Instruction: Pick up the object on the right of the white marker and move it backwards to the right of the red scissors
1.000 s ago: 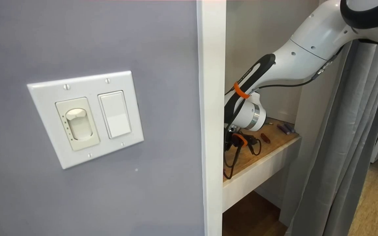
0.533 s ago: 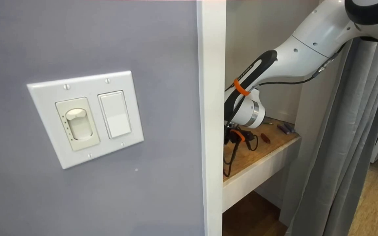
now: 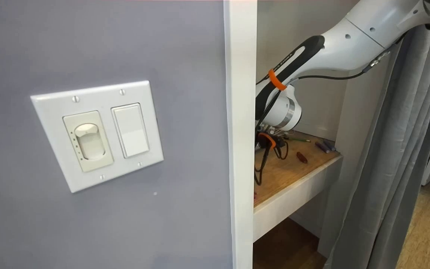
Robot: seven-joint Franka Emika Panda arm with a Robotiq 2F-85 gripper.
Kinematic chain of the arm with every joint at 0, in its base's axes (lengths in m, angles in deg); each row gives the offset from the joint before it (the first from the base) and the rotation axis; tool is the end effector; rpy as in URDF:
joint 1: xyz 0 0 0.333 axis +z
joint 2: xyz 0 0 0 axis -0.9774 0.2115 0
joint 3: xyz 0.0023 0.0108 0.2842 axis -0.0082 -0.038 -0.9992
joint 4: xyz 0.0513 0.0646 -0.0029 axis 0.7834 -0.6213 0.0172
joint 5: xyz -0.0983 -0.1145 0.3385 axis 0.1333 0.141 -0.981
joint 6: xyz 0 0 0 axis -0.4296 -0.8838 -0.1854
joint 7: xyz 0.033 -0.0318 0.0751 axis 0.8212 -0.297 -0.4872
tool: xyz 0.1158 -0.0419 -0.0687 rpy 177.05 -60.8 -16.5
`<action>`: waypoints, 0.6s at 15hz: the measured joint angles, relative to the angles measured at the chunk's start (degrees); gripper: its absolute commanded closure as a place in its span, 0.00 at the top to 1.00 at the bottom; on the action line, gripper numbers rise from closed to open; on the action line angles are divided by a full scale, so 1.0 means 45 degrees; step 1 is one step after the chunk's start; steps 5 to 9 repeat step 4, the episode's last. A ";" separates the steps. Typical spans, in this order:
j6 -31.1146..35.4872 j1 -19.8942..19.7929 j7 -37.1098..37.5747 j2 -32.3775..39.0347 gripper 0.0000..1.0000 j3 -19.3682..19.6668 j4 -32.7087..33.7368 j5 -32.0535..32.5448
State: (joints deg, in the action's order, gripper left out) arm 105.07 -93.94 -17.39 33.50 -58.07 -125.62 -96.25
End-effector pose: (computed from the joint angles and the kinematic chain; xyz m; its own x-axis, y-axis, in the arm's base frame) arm 0.6070 0.1490 0.1849 0.8729 0.2875 0.3942 0.4205 -0.8531 -0.3089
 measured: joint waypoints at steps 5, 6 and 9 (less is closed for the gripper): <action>-0.0452 -0.0353 -0.0188 -0.0187 1.00 -0.0241 -0.0016 0.0000; -0.0452 -0.0353 -0.0188 -0.0187 1.00 -0.0241 -0.0016 0.0000; -0.0452 -0.0353 -0.0188 -0.0187 1.00 -0.0241 -0.0016 0.0000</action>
